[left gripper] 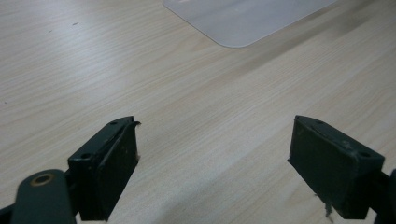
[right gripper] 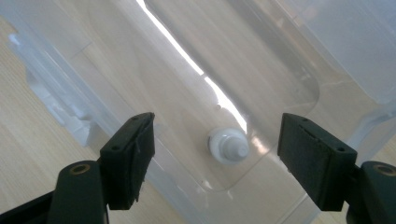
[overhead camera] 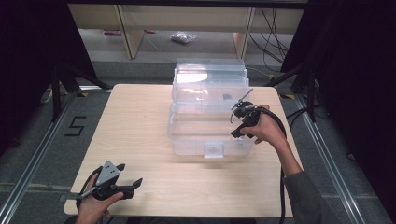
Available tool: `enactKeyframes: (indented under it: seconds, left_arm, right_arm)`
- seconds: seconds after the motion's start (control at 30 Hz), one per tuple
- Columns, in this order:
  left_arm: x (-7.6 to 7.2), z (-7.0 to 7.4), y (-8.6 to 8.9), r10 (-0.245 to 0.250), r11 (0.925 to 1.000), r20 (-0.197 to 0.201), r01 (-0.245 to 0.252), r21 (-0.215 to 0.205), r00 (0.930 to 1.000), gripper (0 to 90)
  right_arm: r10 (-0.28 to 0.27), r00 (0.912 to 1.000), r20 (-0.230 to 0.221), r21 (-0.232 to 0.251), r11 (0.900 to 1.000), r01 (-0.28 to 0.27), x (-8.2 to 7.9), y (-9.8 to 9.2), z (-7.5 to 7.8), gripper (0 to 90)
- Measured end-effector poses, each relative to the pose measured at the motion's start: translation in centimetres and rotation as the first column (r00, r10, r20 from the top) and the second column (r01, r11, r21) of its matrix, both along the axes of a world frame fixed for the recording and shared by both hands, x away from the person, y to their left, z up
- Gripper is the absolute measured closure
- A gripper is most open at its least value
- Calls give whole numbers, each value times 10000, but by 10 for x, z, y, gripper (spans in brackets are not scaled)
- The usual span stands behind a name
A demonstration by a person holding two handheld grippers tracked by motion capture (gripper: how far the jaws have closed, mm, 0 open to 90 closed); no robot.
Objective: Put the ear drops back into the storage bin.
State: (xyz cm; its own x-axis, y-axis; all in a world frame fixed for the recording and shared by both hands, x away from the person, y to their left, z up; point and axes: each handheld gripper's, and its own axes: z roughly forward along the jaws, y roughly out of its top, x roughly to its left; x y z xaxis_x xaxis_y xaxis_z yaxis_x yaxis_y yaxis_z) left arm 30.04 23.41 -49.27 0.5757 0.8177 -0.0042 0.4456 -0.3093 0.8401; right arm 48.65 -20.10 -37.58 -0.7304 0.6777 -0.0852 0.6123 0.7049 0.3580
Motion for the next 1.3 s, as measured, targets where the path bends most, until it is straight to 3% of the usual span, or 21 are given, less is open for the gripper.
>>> enactKeyframes:
  seconds: [0.73,1.3]
  left_arm:
    - [0,0,0,15,10000,8,-15,-57,10000,150]
    - [0,0,0,0,10000,11,0,-27,10000,150]
  right_arm:
    - [251,9974,678,784,9965,-304,-26,0,4,260]
    - [614,9913,1161,1009,9922,-732,-49,-3,8,259]
